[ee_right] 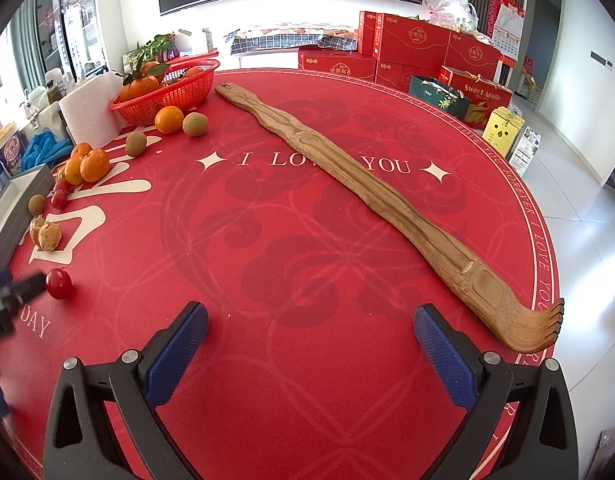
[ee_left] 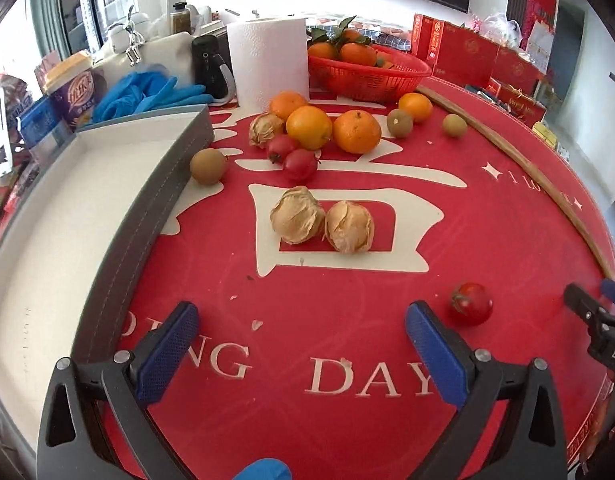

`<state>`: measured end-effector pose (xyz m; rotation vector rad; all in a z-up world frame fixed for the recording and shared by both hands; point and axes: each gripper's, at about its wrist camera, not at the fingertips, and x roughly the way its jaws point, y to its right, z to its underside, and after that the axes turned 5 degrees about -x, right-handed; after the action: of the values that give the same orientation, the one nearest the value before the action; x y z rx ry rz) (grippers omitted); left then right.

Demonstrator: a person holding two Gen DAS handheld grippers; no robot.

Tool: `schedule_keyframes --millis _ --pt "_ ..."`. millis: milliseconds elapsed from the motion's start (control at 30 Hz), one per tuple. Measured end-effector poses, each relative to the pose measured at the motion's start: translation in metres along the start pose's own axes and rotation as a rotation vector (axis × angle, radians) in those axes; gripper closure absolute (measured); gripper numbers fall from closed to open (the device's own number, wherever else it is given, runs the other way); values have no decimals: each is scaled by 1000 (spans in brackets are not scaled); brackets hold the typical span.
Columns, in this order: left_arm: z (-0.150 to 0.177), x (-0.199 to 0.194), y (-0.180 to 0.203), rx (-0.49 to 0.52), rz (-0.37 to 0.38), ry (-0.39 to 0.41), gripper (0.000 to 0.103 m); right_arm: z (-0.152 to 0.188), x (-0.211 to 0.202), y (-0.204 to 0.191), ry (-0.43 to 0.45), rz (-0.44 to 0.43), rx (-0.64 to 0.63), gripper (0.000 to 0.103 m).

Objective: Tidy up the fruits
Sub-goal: 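Move the left gripper toward the dried husked physalis fruits, then grasp a dried physalis with the left gripper while the right gripper grasps a red cherry tomato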

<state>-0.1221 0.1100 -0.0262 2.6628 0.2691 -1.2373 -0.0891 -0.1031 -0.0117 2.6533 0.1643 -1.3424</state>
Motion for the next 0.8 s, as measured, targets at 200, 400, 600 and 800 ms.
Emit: schedule_keyframes --millis 200,400,600,800 --pt "12 -6 0 -11 -18 34 0 0 -5 -20 -19 -82 -59 0" --pt "15 -33 -22 -10 26 60 0 -1 -13 -70 -18 -287 -202 0" --pt "7 -72 -42 10 -36 193 0 -7 -13 -111 -4 -386 -297 0" --pt "-18 -64 -29 -6 -3 66 6 -8 -13 -137 34 -299 -373 43"
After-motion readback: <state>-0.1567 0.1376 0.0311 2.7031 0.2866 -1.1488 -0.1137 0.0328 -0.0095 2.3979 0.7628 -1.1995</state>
